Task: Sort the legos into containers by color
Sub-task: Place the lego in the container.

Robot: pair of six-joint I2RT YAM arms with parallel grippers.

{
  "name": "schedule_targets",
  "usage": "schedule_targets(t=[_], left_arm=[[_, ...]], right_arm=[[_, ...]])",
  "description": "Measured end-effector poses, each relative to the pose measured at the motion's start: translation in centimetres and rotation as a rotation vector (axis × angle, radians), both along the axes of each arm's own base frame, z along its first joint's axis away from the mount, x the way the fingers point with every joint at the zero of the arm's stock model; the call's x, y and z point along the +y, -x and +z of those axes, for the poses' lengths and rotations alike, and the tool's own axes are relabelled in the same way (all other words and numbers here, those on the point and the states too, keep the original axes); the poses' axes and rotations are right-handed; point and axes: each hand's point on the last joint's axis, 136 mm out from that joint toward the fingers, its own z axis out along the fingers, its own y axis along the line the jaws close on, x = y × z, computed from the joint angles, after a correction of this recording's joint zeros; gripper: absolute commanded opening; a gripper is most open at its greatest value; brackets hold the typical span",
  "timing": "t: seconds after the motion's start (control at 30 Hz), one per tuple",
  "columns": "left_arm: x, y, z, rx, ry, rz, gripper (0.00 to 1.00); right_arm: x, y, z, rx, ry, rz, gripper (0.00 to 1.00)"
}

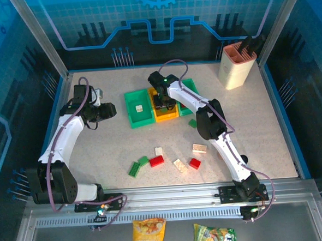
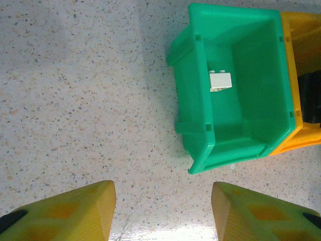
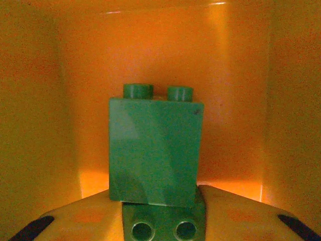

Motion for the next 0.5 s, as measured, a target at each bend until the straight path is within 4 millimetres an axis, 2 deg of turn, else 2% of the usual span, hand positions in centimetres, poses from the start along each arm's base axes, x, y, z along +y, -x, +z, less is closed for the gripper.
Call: schedule_targets(t=[0.4,0.5], left_arm=[[0.01,0.0,0.0,0.0,0.0,0.0,0.54],[0.01,0.0,0.0,0.0,0.0,0.0,0.54]], right_arm=[[-0.23,0.06,0.1,-0.001,0.012,0.0,0.44],[-0.34,0.24,0.63,-0.001,0.013,0.005,0.44]])
